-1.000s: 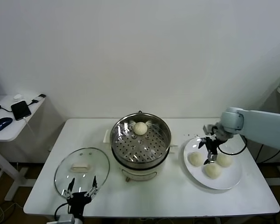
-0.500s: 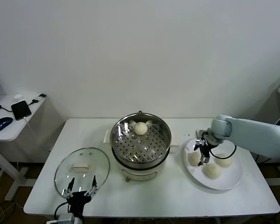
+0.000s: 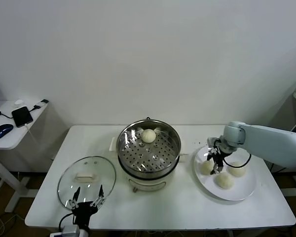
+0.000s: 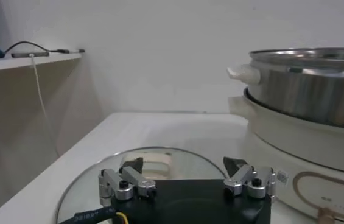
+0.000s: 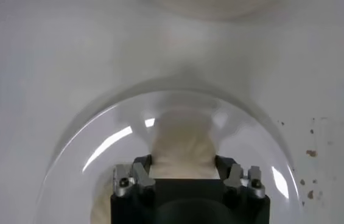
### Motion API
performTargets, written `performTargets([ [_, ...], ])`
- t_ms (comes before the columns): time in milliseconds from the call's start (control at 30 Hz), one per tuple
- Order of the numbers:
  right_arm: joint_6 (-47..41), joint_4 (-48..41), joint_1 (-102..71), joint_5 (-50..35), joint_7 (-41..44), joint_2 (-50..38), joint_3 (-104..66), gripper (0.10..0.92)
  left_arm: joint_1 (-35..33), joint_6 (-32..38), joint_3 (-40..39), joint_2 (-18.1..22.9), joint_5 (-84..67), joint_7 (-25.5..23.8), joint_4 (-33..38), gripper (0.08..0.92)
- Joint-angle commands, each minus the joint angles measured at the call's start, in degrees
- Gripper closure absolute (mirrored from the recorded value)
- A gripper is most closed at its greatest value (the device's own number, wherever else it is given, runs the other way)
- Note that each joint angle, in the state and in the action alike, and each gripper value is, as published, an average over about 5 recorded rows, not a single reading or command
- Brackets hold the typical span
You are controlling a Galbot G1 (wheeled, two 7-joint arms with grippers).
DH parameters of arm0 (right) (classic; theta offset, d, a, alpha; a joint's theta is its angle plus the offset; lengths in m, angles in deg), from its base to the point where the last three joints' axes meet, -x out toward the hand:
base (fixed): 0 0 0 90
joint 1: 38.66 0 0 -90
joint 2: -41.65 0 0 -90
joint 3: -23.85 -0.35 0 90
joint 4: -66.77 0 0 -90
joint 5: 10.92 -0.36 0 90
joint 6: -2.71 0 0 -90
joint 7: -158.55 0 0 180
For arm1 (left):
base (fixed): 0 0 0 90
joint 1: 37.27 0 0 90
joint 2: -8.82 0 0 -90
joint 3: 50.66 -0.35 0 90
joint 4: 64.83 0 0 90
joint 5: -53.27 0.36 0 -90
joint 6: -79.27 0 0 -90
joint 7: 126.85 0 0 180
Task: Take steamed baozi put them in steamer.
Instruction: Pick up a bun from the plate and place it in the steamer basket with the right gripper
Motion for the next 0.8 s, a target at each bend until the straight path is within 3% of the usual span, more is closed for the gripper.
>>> performTargets([
  [33, 1.4, 2.6, 16.8, -6.2, 2.8, -0.2, 5.0, 0.338, 0.0, 0.0, -0.1, 0.0, 0.1, 0.0, 0.3, 0.177],
  [300, 2.1, 6.2, 38.6, -23.6, 7.0, 7.2, 12.2, 0.338, -0.2, -0.2, -0.4, -0.6, 0.2, 0.0, 1.3, 0.177],
  [533, -4.5, 16.8, 38.1, -37.3, -1.7, 18.4, 6.7, 0.338, 0.4, -1.0, -0.8, -0.5, 0.4, -0.1, 1.8, 0.177],
  [800, -8.7, 13.5, 23.7, -37.9, -8.5, 28.3, 4.4, 0.338, 0.6, -1.3, -0.7, -0.8, 0.2, -0.1, 1.5, 0.177],
])
